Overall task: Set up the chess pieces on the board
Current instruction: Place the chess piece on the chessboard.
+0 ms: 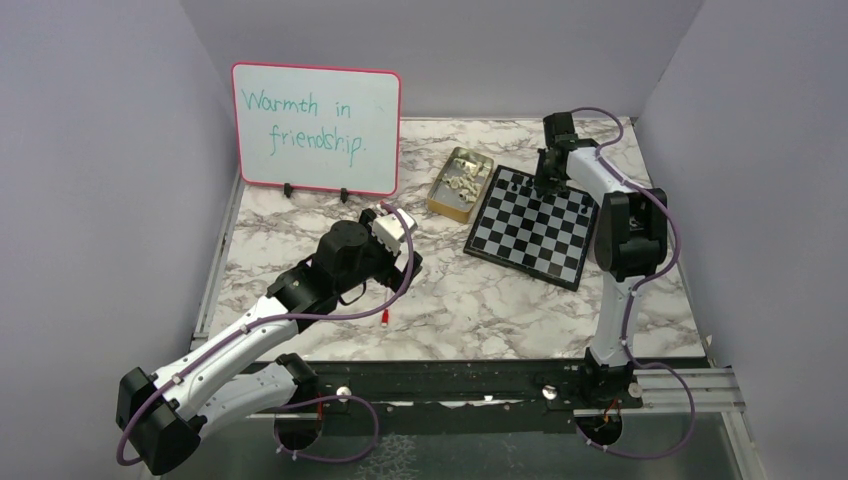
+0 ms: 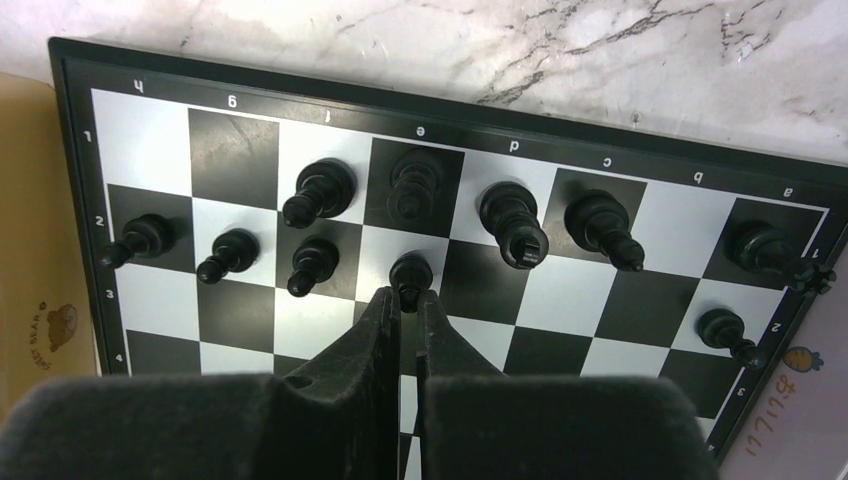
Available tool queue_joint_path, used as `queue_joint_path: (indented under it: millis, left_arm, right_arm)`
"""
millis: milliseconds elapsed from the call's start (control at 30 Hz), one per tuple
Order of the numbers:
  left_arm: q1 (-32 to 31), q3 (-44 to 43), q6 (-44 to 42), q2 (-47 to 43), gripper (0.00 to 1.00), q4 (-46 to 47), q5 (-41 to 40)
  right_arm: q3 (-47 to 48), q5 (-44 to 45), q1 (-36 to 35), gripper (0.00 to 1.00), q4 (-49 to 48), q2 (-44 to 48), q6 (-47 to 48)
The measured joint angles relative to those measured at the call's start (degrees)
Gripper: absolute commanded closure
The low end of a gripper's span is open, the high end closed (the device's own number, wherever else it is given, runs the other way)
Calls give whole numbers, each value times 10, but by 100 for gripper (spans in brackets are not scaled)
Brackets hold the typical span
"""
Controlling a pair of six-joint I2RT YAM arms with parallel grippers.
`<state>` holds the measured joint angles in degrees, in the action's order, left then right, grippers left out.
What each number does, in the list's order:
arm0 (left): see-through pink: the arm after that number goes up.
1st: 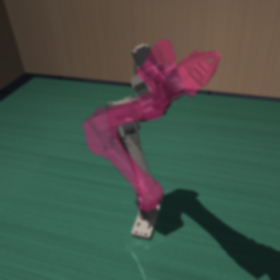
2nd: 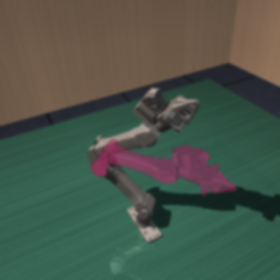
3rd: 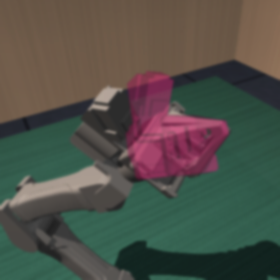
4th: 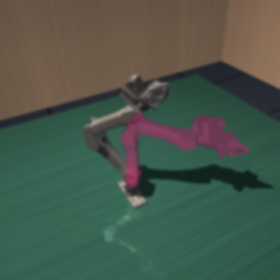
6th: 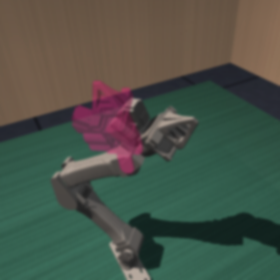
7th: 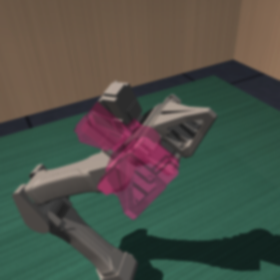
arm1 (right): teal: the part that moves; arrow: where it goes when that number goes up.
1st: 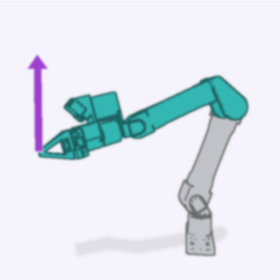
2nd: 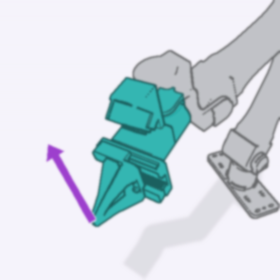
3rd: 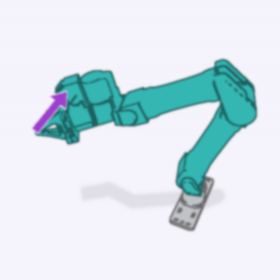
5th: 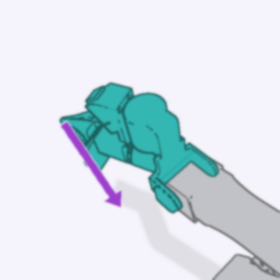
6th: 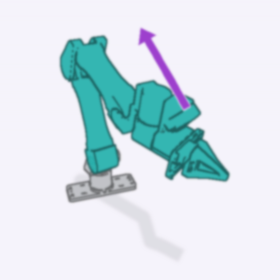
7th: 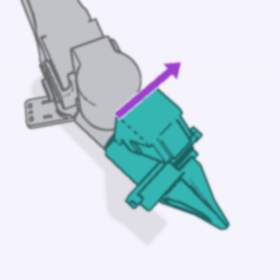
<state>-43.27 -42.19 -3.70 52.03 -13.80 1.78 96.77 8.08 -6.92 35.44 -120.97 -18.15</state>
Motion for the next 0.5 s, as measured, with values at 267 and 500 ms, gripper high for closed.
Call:
queue_joint_path:
  millis: [267,500]
  left_arm:
    - [0,0,0,0,1,0,0]
    - [0,0,0,0,1,0,0]
  right_arm:
    - [10,-4,0,90,16,-7,2]
    - [30,-9,-3,87,33,-18,4]
